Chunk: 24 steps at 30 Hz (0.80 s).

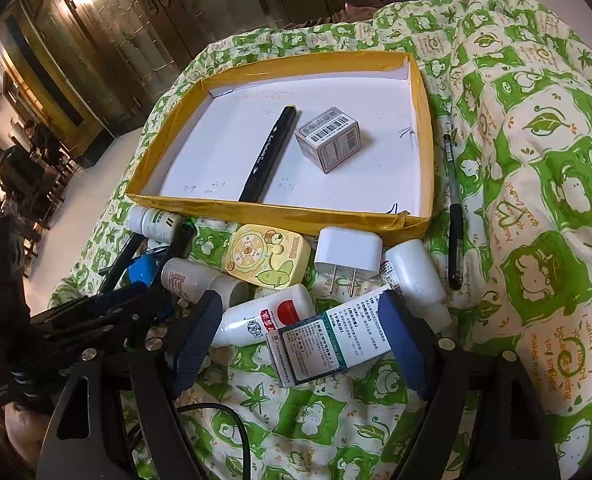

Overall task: Organize rigid objects
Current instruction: 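Withdraw both tools from the tray back over the remaining items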

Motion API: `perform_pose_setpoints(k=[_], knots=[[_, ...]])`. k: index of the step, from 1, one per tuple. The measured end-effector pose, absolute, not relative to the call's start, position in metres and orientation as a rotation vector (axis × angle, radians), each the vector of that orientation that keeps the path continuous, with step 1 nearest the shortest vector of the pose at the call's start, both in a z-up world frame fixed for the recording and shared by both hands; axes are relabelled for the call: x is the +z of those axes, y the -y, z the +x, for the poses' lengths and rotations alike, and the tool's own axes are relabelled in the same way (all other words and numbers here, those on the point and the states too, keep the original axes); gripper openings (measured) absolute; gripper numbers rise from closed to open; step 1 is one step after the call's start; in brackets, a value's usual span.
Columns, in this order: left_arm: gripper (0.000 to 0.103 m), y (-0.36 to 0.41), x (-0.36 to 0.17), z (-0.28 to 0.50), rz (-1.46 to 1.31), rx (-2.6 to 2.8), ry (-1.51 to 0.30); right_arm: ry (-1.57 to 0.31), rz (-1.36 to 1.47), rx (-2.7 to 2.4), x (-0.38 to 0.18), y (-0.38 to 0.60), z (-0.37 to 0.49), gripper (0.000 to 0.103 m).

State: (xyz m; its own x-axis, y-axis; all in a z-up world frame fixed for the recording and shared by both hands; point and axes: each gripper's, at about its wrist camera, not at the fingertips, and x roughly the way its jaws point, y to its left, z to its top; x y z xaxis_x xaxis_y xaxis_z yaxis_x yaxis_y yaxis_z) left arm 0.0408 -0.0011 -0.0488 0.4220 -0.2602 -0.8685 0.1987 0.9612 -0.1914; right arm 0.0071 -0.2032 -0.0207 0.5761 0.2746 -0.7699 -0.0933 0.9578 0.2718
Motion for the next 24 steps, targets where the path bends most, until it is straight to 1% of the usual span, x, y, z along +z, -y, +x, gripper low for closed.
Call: perform_pose_setpoints(k=[2, 9, 12, 15, 20, 24], knots=[[0.016, 0.004, -0.053, 0.042, -0.043, -0.284, -1.115, -0.935, 0.199, 0.217, -0.021, 0.202, 0.008, 0.076], [0.015, 0.003, -0.055, 0.044, -0.051, -0.286, -1.126, -0.935, 0.134, 0.237, -0.023, 0.196, 0.011, 0.076], [0.015, 0.003, -0.055, 0.044, -0.056, -0.289, -1.127, -0.941, 0.151, 0.247, -0.023, 0.195, 0.021, 0.076], [0.015, 0.003, -0.055, 0.044, -0.055, -0.291, -1.129, -0.972, 0.202, 0.256, -0.023, 0.193, 0.037, 0.077], [0.015, 0.004, -0.055, 0.044, -0.059, -0.292, -1.129, -1.035, 0.153, 0.228, -0.026, 0.171, 0.055, 0.077], [0.015, 0.003, -0.055, 0.044, -0.06, -0.292, -1.129, -1.051, 0.097, 0.192, -0.027, 0.155, 0.059, 0.077]])
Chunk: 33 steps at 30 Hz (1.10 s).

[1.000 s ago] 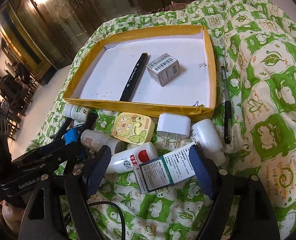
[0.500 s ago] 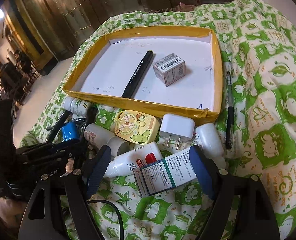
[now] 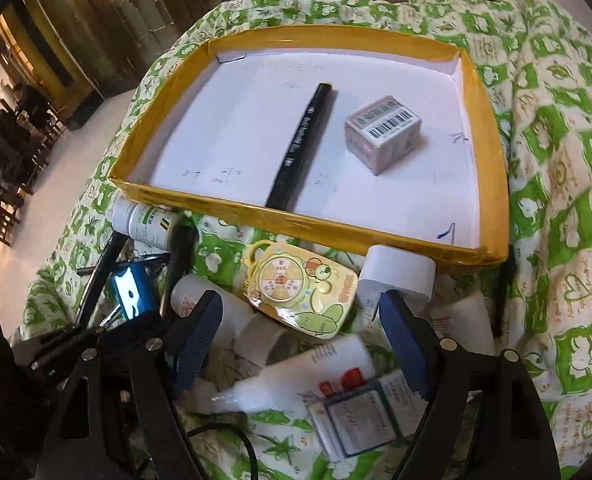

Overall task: Organize rigid objects
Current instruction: 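Grasp a green-capped black marker with the left tool while the right tool grasps the yellow keychain case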

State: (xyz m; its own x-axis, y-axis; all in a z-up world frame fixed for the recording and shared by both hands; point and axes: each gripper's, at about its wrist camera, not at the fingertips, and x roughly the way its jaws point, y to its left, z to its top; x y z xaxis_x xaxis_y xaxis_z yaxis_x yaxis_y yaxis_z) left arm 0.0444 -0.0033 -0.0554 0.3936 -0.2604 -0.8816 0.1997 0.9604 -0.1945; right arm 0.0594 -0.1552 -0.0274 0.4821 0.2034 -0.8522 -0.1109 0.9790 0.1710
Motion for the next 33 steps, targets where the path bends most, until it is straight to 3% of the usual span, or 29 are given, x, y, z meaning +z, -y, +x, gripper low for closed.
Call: perform_pose_setpoints(k=[11, 14, 25, 33], knots=[[0.016, 0.003, -0.055, 0.044, -0.064, -0.292, -1.129, -1.133, 0.321, 0.181, -0.033, 0.174, 0.066, 0.078], [0.015, 0.003, -0.055, 0.044, -0.067, -0.292, -1.128, -1.139, 0.277, 0.142, -0.031, 0.16, 0.071, 0.085], [0.016, -0.002, -0.054, 0.042, -0.085, -0.294, -1.123, -1.145, 0.475, 0.239, -0.031, 0.183, 0.069, 0.083], [0.016, -0.002, -0.053, 0.04, -0.093, -0.294, -1.118, -1.14, 0.446, 0.322, -0.033, 0.186, 0.069, 0.081]])
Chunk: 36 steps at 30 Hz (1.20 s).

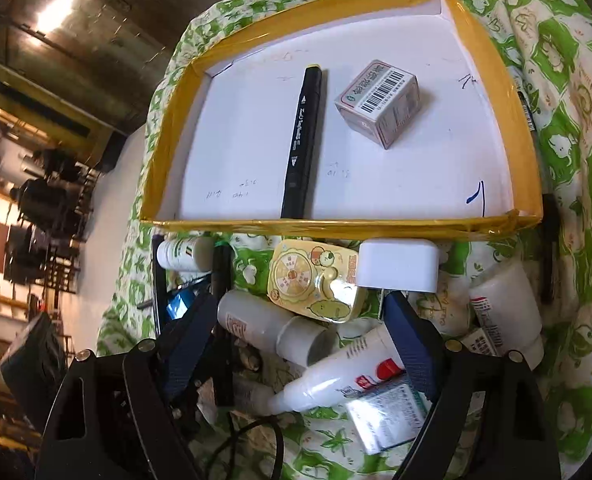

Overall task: Organize rigid objects
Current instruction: 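Grasp a green-capped black marker with the left tool while the right tool grasps the yellow keychain case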

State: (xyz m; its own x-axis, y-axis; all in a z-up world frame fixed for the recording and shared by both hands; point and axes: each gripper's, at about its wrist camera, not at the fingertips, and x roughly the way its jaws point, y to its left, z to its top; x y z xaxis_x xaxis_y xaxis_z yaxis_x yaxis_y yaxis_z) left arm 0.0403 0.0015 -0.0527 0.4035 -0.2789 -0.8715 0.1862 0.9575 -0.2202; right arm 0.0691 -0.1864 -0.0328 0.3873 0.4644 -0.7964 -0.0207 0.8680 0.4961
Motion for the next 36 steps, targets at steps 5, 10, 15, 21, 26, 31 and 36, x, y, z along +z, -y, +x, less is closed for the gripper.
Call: perform_pose_setpoints(k=[5, 10, 15, 21, 26, 31, 36], knots=[[0.016, -0.001, -0.052, 0.04, -0.1, -0.295, -1.117, -1.148, 0.501, 0.35, -0.033, 0.2, 0.071, 0.078], [0.016, -0.001, -0.052, 0.04, -0.107, -0.295, -1.118, -1.128, 0.518, 0.358, -0.023, 0.203, 0.066, 0.078], [0.016, -0.002, -0.052, 0.04, -0.106, -0.295, -1.117, -1.183, 0.501, 0.384, -0.028, 0.186, 0.062, 0.077], [0.016, 0.0, -0.052, 0.041, -0.101, -0.294, -1.122, -1.194, 0.405, 0.286, -0.044, 0.163, 0.081, 0.076], [0.016, 0.0, -0.053, 0.041, -0.101, -0.295, -1.124, -1.186, 0.321, 0.163, -0.053, 0.148, 0.1, 0.07], [0.016, -0.002, -0.055, 0.04, -0.103, -0.297, -1.128, -1.207, 0.268, 0.105, -0.056, 0.144, 0.106, 0.06], [0.016, -0.004, -0.058, 0.045, -0.113, -0.3, -1.145, -1.172, 0.284, 0.18, -0.045, 0.156, 0.09, 0.06]])
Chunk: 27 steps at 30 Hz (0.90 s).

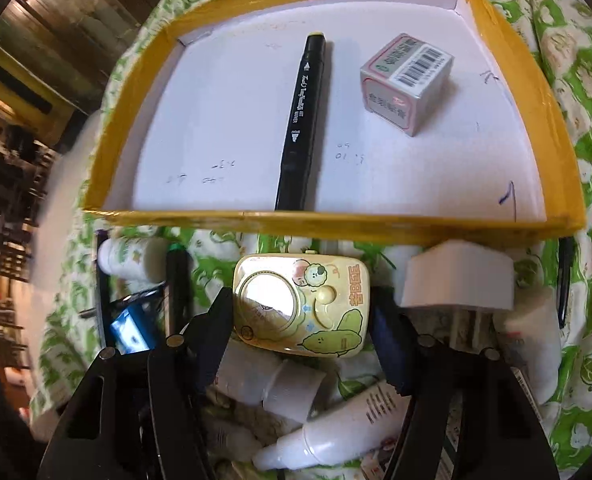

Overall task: Organize rigid objects
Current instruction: 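Grasp a green-capped black marker with the left tool while the right tool grasps the yellow keychain case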

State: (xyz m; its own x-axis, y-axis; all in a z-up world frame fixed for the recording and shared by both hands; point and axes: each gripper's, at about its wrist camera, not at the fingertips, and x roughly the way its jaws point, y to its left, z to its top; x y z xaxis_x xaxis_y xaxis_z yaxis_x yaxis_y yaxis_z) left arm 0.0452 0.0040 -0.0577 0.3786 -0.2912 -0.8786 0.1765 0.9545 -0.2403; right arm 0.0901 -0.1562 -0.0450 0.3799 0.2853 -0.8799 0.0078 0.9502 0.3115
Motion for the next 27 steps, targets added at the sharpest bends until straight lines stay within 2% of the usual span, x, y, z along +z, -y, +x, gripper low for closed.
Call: perform_pose_setpoints(k=[9, 14, 21, 27], knots=[[0.018, -0.004, -0.071, 0.067, -0.153, -0.301, -1.218, -1.091, 0.385, 0.299, -0.014, 0.184, 0.06, 0.06], [0.015, 0.001, -0.065, 0.064, -0.128, -0.305, -1.18, -1.055, 0.414, 0.323, -0.009, 0.191, 0.045, 0.06], [0.013, -0.013, -0.05, 0.049, -0.237, -0.341, -1.097, -1.005, 0.405, 0.305, -0.005, 0.2, 0.039, 0.06], [0.013, 0.002, -0.062, 0.052, -0.127, -0.324, -1.173, -1.011, 0.419, 0.303, -0.006, 0.205, 0.04, 0.06]])
